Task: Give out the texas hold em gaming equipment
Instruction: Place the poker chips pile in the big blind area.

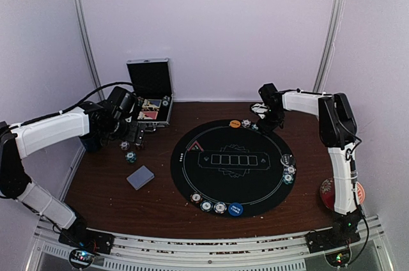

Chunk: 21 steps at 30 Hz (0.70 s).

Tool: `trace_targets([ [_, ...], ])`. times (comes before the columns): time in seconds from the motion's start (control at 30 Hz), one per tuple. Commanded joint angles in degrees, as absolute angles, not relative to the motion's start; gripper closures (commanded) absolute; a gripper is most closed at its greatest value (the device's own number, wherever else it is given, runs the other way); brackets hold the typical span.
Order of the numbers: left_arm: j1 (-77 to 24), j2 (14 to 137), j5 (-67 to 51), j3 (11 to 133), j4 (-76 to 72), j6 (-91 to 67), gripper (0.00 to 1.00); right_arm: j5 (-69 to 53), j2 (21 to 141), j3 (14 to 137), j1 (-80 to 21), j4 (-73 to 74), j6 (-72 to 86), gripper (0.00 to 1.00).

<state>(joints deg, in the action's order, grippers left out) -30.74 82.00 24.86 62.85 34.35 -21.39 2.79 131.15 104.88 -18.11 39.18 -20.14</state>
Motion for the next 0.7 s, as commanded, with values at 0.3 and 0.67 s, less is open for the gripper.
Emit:
trace_targets([
  [0.3, -30.6, 85.2, 24.5, 62.4, 32.7, -20.9, 0.02, -1.5, 119.3, 107.3, -18.0, 45.3, -20.1, 0.11],
  [0.67, -28.2, 94.0, 15.3, 69.0, 35.7, -23.1, 0.02, -2.1, 104.5, 102.2, -25.9, 49.3, -19.5, 0.04],
])
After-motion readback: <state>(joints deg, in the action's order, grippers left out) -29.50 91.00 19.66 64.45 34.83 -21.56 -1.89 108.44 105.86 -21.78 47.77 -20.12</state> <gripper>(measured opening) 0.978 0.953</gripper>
